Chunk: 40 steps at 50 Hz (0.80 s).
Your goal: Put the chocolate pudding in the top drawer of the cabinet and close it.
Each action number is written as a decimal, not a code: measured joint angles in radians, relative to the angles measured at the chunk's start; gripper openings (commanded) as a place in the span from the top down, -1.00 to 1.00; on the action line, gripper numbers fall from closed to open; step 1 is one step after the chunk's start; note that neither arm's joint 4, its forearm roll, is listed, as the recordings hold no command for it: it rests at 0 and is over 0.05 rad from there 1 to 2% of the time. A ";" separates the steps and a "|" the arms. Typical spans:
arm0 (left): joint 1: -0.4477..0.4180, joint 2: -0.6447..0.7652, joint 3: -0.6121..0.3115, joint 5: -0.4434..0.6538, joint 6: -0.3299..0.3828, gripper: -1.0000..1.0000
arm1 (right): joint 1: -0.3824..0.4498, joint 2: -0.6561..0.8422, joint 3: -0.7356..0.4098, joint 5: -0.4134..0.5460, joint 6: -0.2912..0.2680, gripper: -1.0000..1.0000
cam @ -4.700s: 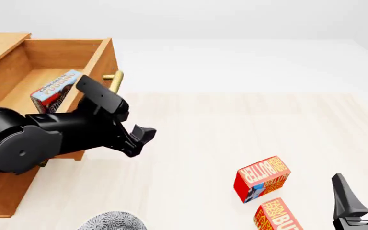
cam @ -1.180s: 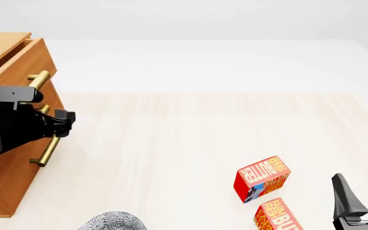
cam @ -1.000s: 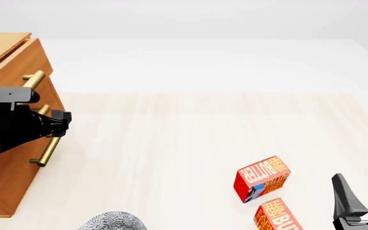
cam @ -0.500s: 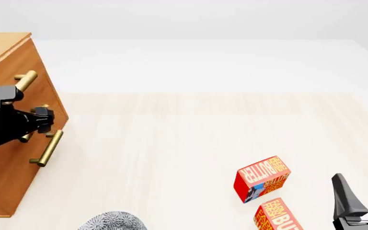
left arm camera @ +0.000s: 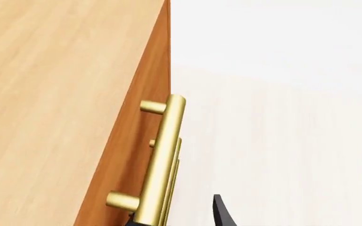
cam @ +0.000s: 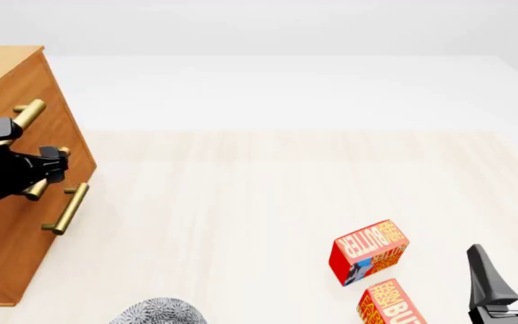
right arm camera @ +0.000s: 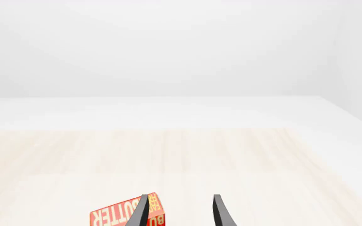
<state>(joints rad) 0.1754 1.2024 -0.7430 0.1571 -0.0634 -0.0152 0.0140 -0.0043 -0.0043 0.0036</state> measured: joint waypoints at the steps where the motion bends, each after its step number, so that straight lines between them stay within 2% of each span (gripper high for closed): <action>1: 0.000 0.000 -0.001 0.003 -0.002 -1.00 | 0.000 0.000 0.000 0.000 0.000 -1.00; 9: -0.001 -0.004 -0.005 0.037 0.004 -1.00 | 0.000 0.000 0.000 0.000 0.000 -1.00; 19: 0.027 -0.096 -0.025 0.133 0.019 -1.00 | 0.000 0.000 0.000 0.000 0.000 -1.00; 34: 0.055 -0.280 -0.127 0.288 0.033 -1.00 | 0.000 0.000 0.000 0.000 0.000 -1.00; 40: 0.036 -0.332 -0.170 0.331 0.026 -1.00 | 0.000 0.000 0.000 0.000 0.000 -1.00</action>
<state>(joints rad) 0.2117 0.8705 -0.9132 0.4882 -0.0372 -0.0152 0.0139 -0.0043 -0.0043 0.0037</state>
